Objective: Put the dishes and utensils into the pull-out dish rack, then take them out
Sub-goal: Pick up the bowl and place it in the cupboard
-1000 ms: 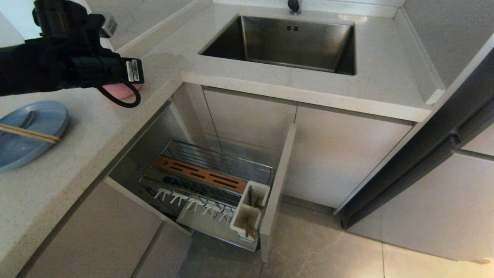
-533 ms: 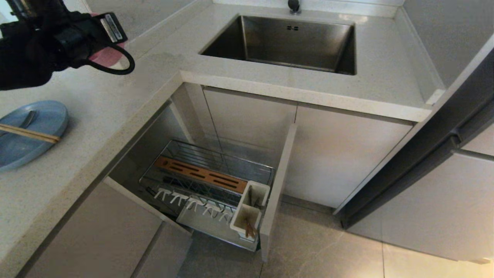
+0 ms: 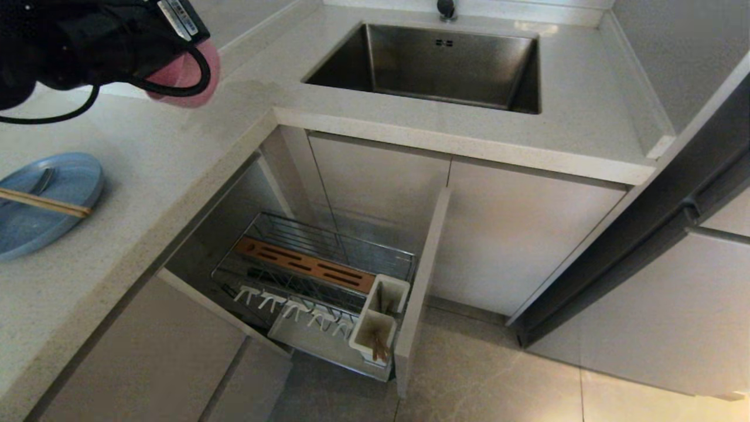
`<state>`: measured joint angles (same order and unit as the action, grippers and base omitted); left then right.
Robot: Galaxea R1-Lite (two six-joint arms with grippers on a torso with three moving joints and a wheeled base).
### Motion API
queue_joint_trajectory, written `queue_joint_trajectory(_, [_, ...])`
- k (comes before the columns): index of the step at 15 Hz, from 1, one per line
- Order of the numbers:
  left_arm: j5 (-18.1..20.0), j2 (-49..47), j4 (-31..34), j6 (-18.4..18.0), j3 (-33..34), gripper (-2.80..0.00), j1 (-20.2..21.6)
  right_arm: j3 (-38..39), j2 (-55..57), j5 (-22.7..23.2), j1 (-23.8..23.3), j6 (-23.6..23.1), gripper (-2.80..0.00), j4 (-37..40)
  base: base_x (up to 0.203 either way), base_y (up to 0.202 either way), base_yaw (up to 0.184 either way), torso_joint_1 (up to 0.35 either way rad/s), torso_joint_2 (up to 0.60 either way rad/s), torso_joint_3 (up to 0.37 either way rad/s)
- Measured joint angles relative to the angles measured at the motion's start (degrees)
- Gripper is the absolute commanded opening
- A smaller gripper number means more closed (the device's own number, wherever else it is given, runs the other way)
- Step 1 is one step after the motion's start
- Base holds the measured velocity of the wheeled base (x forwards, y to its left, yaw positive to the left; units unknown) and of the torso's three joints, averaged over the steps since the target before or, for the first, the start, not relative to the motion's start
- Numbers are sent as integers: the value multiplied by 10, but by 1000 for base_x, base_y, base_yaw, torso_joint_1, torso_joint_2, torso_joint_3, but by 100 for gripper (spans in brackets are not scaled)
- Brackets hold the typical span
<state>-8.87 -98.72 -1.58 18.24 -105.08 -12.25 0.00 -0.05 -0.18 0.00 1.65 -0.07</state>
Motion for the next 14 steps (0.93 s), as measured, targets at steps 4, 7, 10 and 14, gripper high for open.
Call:
queue_joint_trajectory(4, [7,47,4,6,10,-280,-83,0,0,0,0,0,-280,0,0,0,0,0,0,0])
queue_joint_trajectory(7, [-18,70,31,-4,7,-280,-147,0,0,0,0,0,-280,0,0,0,0,0,0,0])
queue_joint_trajectory(10, [-78,95,116,9,4,-280,-209,0,0,0,0,0,-280,0,0,0,0,0,0,0])
queue_joint_trajectory(14, [-97,119,137,143,26,-280,-260,0,0,0,0,0,-280,0,0,0,0,0,0,0])
